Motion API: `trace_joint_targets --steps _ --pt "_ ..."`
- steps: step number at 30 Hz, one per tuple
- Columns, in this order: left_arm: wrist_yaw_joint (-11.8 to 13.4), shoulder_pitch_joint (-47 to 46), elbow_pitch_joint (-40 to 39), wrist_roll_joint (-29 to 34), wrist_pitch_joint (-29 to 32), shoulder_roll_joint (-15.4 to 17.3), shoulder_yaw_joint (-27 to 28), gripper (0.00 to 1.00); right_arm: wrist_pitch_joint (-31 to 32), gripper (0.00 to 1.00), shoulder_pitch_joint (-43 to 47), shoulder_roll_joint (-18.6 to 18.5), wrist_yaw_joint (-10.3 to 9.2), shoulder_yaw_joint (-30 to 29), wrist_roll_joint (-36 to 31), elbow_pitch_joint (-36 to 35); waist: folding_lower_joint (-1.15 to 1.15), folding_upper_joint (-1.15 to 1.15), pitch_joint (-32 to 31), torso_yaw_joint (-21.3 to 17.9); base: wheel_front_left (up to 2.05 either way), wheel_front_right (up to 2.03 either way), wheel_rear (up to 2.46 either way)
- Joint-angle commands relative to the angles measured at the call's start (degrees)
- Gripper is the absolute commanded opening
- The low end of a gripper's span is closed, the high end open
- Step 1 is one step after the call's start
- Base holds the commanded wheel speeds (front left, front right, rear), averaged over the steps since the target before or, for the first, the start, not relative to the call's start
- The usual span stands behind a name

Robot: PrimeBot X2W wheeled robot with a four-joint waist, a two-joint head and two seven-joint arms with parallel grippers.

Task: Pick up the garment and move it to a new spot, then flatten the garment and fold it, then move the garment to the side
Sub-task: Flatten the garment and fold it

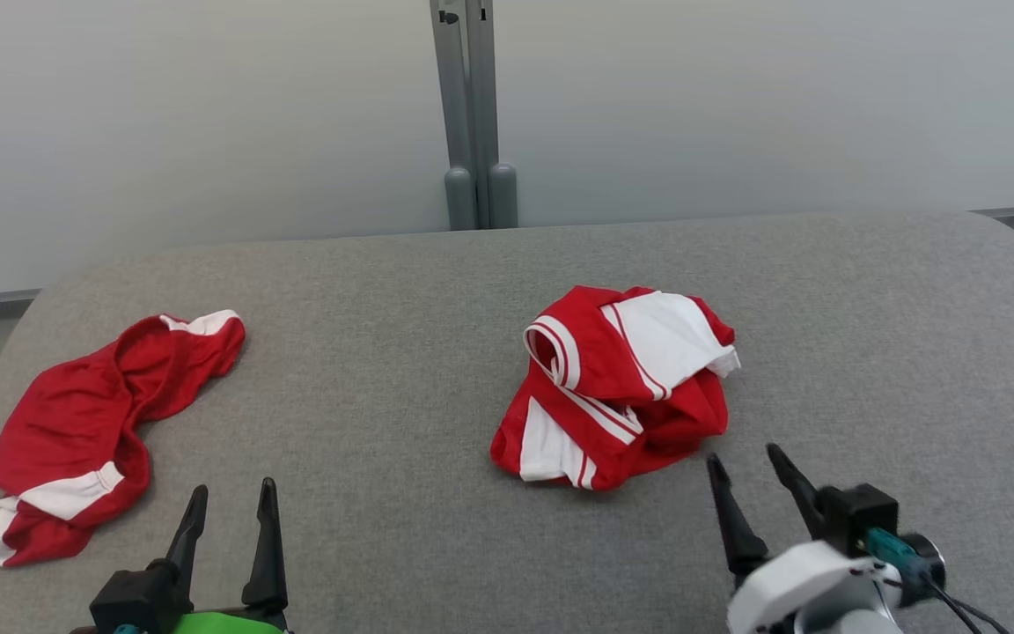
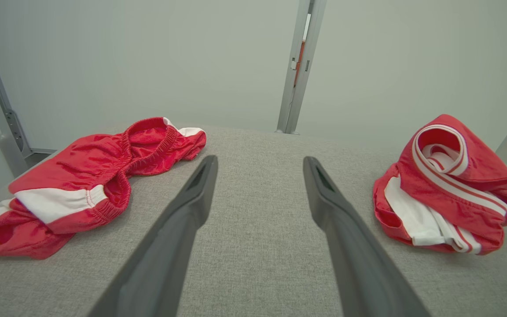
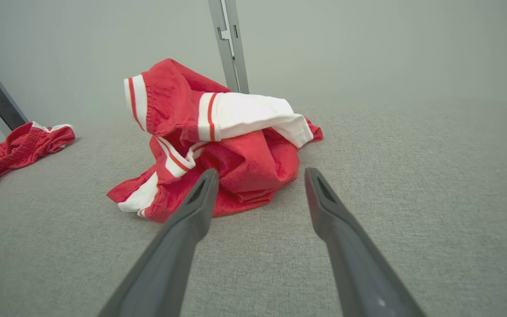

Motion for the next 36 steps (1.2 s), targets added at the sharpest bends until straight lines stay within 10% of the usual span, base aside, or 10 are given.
trace_joint_targets --steps 1,22,23,24,25,36 --pt "-0.1 -0.8 0.1 -0.2 0.0 0.1 -0.2 1.0 0.5 1.0 -2.4 -0.2 -0.08 1.5 -0.6 0.4 0.0 0.0 0.4 1.2 0.0 0.0 0.0" --pt "0.5 -3.3 1.7 -3.2 0.0 0.1 -7.7 1.0 10.4 1.0 -21.3 -0.2 -0.09 1.1 -14.7 21.3 0.0 0.0 2.2 12.6 0.0 0.0 0.0" --pt "0.5 -3.2 1.7 -3.2 0.0 0.1 -7.8 1.0 10.1 0.8 -21.5 -0.2 -0.09 0.7 -14.9 21.6 0.0 0.0 2.2 12.7 0.0 0.0 0.0" --pt "0.5 -3.1 1.6 -3.3 0.0 0.1 -7.8 1.0 9.6 0.24 -21.7 -0.2 -0.09 0.1 -15.2 21.8 0.0 0.0 2.2 12.9 0.0 0.0 0.0" --pt "0.5 -2.9 1.5 -3.2 0.0 0.1 -7.8 1.0 9.4 0.0 -21.9 -0.2 -0.09 -0.1 -15.4 22.1 0.0 0.0 2.3 12.9 0.0 0.0 0.0" --pt "0.6 -1.9 1.5 -2.6 0.0 0.1 -6.4 1.0 4.4 0.0 -24.2 -0.2 -0.09 0.9 -7.6 20.8 0.0 0.0 1.5 11.8 0.0 0.0 0.0"
